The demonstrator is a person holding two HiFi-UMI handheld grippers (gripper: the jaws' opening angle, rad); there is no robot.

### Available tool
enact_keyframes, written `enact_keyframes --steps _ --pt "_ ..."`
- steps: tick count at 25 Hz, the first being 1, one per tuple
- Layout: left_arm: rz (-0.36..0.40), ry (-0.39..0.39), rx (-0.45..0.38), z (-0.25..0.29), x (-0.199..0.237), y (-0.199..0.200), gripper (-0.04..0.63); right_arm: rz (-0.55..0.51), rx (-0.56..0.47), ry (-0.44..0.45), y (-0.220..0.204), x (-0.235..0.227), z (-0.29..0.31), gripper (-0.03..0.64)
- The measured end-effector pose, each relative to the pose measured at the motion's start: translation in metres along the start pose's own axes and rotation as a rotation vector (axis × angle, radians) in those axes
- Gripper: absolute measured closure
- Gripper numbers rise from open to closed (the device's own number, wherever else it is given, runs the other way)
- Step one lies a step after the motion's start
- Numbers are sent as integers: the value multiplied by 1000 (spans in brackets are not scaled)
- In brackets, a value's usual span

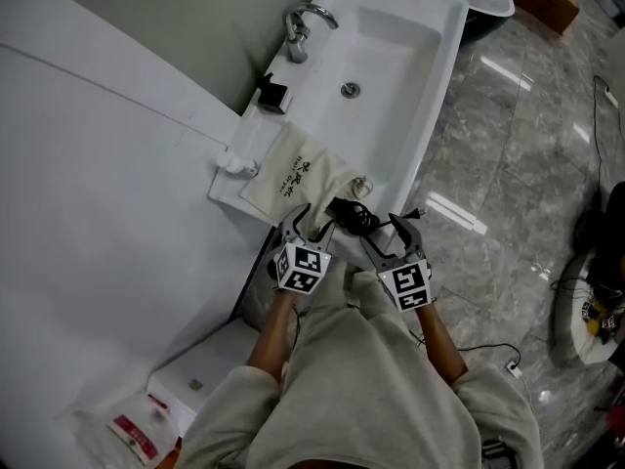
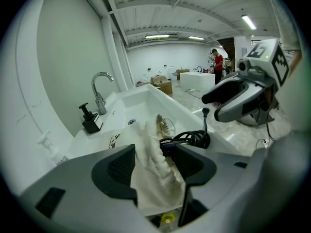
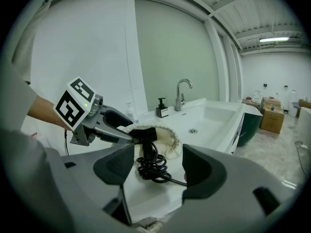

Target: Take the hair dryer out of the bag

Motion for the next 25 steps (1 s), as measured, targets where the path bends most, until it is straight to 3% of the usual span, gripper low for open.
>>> enact_keyframes --steps 5,10,17,25 --pt "68 8 24 13 10 2 350 10 6 -30 -4 3 6 324" --pt "72 -14 9 17 23 1 427 10 25 -67 -3 13 17 324" --pt "3 -92 -37 17 51 4 505 19 68 -121 1 26 36 324" --pt "-56 -186 -76 17 71 3 546 22 115 -162 14 33 53 324"
Point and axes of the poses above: the fingertips, and each gripper's own axes: z forward along the fingers, x to its left, y out of its top, the point moved 7 cm from there along -z, backward along the fingers, and after that the axes turned 1 degree about x, right-handed, at the moved point
